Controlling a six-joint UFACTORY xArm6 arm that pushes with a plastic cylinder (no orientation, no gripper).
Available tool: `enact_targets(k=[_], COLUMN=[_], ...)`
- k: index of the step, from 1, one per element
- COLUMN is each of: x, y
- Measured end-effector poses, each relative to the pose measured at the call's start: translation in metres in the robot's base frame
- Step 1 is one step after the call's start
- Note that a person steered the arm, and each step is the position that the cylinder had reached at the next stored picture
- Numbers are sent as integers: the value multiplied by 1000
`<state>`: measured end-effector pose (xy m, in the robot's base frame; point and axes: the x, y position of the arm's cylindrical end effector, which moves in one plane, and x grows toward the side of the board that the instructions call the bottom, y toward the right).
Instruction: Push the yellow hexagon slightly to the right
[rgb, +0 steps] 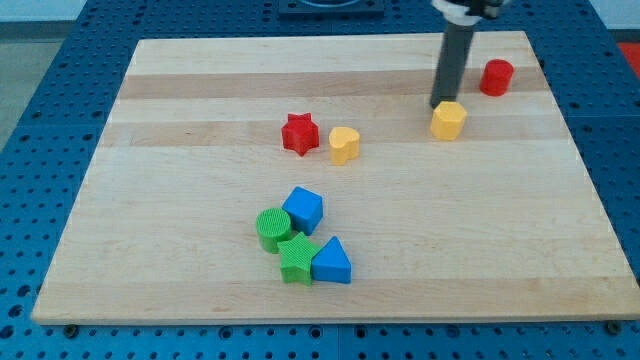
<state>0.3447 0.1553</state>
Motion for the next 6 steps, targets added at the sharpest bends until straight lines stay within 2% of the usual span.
enact_targets(k=[1, 3, 6], x=[11, 11, 35], y=[-8, -71, -59])
